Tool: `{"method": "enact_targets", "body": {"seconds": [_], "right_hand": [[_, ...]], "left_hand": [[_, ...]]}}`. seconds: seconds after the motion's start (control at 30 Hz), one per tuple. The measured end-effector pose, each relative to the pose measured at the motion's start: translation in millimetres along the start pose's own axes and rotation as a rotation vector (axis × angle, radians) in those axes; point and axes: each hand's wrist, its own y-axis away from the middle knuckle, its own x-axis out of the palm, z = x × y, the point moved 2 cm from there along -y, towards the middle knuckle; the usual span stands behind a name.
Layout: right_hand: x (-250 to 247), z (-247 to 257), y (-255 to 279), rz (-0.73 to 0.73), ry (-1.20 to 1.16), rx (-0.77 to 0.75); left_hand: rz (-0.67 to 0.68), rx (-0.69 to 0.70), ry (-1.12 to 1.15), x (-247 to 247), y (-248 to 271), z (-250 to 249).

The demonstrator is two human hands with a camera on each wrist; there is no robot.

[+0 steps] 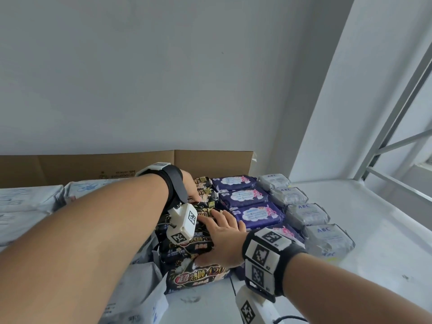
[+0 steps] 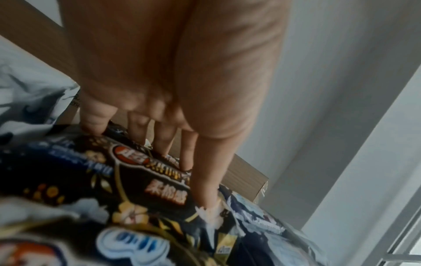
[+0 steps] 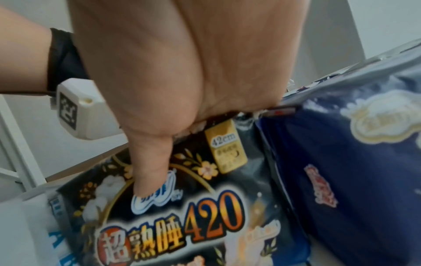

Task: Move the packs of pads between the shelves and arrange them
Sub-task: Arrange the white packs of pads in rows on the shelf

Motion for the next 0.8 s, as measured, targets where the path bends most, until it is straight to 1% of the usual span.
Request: {"method": "enact_targets", "body": {"seconds": [0.1, 0.2, 0.27, 0.4, 0.5, 0.63, 0.8], "right_hand": [[-10.8, 4.5, 3.5, 0.064, -0.012, 0.033], [-25.9, 22.6, 6.8, 0.104, -0.058, 0.028], [-32.9, 45.0, 9.6, 0.112, -0.056, -0.044], [-29.9, 94.9, 20.1, 0.167, -0.032, -0.223], [-13.8, 120.9, 25.6, 0.201, 0.034, -0.323], [9.4, 138.0, 25.4, 0.152, 0.077, -0.389], [26.6, 142.2, 14.7, 0.097, 0.121, -0.363]], "left_hand": [[0.001, -0.007, 0.155, -4.6, 12.3, 13.2], [-0.033, -0.031, 0.210, -14.2, 26.9, 37.9], [-0.070, -0.065, 0.207, -19.3, 36.7, 58.8], [-0.063, -0.121, 0.258, -15.4, 51.8, 98.8], [-0.056, -0.160, 0.185, -5.4, 57.9, 118.5], [-0.019, -0.185, 0.175, 11.4, 58.2, 136.6], [0.009, -0.195, 0.123, 24.0, 55.7, 146.5]]}}
